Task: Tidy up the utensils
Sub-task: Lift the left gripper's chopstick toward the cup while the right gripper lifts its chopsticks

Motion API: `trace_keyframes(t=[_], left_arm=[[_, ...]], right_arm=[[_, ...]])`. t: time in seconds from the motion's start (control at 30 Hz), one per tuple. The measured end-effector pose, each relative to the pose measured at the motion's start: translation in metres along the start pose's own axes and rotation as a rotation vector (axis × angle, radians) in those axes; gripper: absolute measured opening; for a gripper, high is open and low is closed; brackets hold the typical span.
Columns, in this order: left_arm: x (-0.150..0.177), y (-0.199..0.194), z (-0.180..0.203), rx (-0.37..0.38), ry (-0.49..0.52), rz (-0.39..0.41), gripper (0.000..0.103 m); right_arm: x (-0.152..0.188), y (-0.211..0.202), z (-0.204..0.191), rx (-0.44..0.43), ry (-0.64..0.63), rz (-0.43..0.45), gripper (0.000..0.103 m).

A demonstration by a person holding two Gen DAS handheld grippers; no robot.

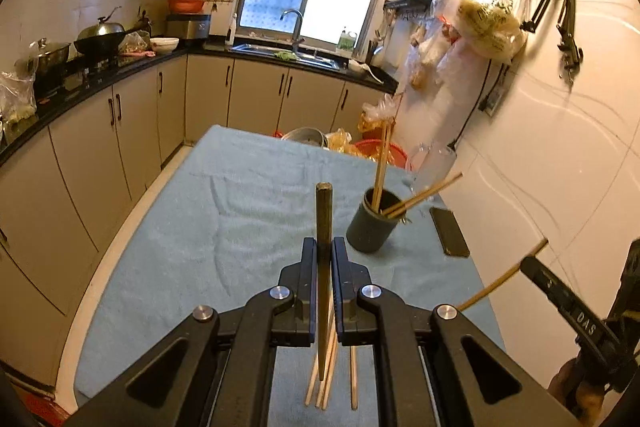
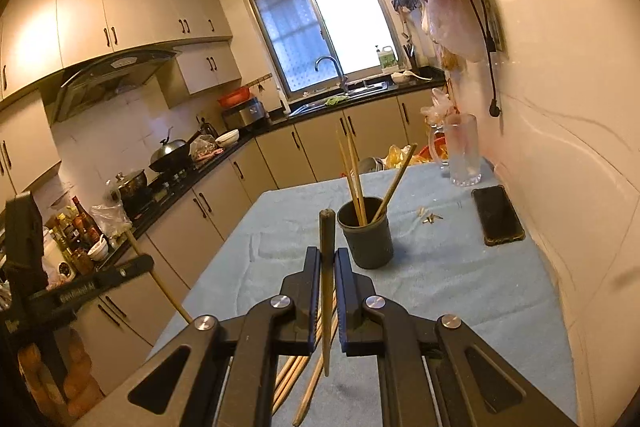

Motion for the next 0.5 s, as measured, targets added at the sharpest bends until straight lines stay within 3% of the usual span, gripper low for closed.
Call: trace_keyframes(t=[0.5], left_arm=[[-0.061, 0.042, 0.018, 0.038, 0.055, 0.045, 0.007]], right_arm=[[-0.042, 0.024, 0.014, 0.005, 0.035, 0.038, 0.008]])
Point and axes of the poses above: each gripper's, at about its wrist camera, not at the fingertips, and y roughly the way its jaws point, z to its right, x to its underside, the point moved 7 cm from there along y, roughly the way its jaws point, and after that the axes turned 10 degrees about x, right-handed, at the moved point
